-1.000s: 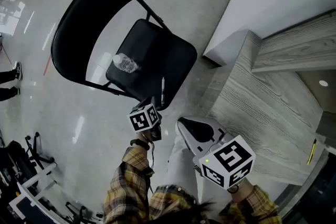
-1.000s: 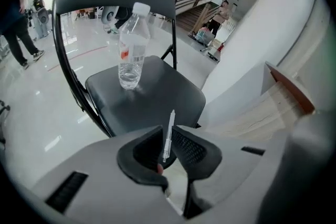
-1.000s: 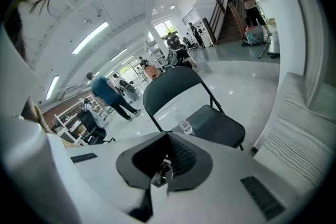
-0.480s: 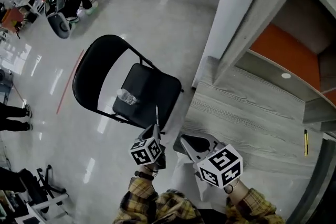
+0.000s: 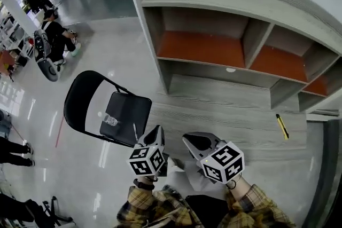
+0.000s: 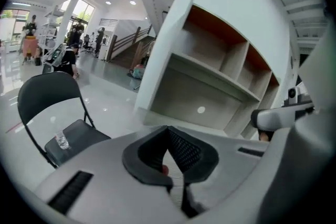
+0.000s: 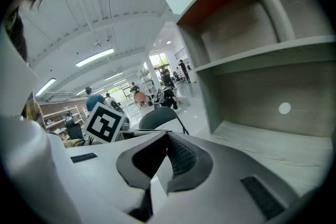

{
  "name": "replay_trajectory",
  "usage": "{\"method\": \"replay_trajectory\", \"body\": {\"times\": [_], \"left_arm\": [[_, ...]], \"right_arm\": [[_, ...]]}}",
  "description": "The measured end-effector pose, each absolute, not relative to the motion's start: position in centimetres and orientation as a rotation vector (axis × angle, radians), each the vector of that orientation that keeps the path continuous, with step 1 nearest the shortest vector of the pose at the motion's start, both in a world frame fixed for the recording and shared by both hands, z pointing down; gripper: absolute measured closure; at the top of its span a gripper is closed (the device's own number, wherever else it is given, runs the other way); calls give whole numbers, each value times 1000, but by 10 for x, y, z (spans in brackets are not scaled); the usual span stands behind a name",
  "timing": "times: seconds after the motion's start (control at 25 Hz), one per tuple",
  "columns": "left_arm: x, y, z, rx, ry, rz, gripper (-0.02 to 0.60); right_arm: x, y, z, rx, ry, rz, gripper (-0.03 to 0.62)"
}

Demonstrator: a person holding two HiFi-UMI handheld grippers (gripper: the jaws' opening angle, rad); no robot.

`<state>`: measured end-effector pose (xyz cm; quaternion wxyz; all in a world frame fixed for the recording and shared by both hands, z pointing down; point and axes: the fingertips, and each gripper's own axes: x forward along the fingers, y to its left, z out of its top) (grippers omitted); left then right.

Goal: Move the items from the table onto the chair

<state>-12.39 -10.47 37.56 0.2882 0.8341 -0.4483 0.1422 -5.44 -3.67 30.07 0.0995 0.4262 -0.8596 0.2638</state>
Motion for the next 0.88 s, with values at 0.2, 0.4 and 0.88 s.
{"method": "replay_trajectory", "body": {"times": [0.2, 0.4, 0.88], "left_arm": [[-14, -52, 328, 2376, -1034, 364, 577], [78, 0, 297, 2490, -881, 353, 577], [169, 77, 268, 2641, -619, 391, 578]], "right_arm": [[47, 10, 268, 1437, -2522, 706, 577], [139, 56, 255, 1619, -2477, 679, 577], [231, 129, 254, 1944, -2381, 699, 577]]}}
